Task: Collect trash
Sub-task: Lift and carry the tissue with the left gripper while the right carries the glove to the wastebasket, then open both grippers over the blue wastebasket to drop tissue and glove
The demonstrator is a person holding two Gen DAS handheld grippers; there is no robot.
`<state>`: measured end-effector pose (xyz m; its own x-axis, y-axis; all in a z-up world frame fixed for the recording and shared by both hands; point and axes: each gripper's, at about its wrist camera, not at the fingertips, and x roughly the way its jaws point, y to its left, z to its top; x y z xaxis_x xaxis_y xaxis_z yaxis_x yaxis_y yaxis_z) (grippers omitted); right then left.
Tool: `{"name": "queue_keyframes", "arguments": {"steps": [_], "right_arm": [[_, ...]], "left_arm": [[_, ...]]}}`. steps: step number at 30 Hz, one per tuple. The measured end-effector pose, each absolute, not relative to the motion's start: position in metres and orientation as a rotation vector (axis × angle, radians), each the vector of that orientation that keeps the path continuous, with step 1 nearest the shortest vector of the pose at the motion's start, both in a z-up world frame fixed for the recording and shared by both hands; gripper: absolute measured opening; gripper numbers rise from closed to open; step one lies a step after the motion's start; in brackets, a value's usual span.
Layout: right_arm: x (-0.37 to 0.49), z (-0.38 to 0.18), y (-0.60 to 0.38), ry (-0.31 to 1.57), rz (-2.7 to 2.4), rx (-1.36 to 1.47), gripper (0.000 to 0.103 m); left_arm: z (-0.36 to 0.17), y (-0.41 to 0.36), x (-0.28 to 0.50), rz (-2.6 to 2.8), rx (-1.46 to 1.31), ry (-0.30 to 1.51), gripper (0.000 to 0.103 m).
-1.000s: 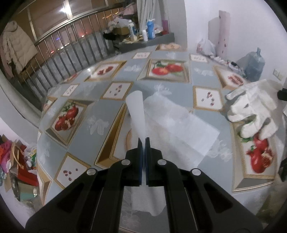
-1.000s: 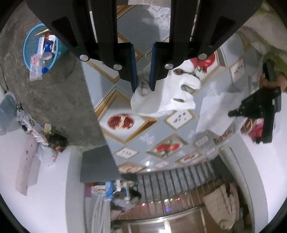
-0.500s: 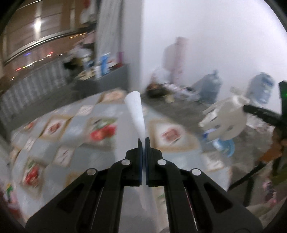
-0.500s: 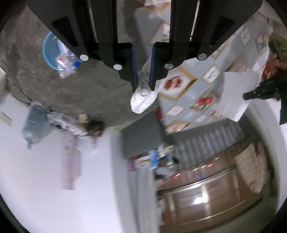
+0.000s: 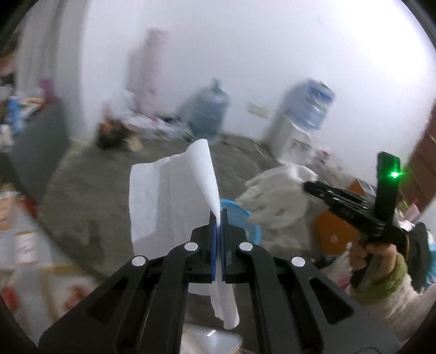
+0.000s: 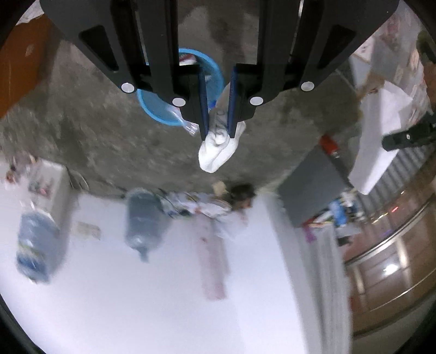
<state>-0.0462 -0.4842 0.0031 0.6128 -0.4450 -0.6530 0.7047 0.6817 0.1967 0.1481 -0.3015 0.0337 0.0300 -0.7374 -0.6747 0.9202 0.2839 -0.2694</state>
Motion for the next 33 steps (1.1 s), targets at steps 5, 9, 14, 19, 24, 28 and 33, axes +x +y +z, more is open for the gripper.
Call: {"name": "queue_keyframes", "arguments": {"steps": [5, 9, 14, 19, 24, 28, 33], "right_arm": [[-0.049, -0.045, -0.537, 0.664, -0.716, 0.624, 0.014], [-0.047, -0.084, -0.573, 0.724, -0.735, 0.727, 0.014], [-0.038, -0.128, -0.604, 0.797, -0.755, 0.796, 0.014], [-0.023, -0.174, -0.631, 0.862, -0.725, 0.885, 0.017], [-0.018, -0.229, -0.653, 0.956, -0.761, 0.993, 0.054], [-0.028, -0.224, -0.647, 0.890, -0.778, 1.015, 0.054], [-0.031, -0.182, -0.629, 0.810, -0.793, 0.944, 0.055]], "left_arm": [[-0.031, -0.392, 0.138, -1.394, 0.372, 0.978, 0.001], [-0.084, -0.441, 0.133, -1.408, 0.423, 1.086, 0.001], [-0.123, -0.488, 0.124, -1.402, 0.506, 1.142, 0.001], [-0.155, -0.521, 0.119, -1.382, 0.550, 1.172, 0.023], [-0.172, -0.537, 0.119, -1.230, 0.678, 1.110, 0.063], [-0.146, -0.517, 0.134, -1.189, 0.638, 1.092, 0.066], [-0.094, -0.482, 0.149, -1.163, 0.558, 1.007, 0.068]]}}
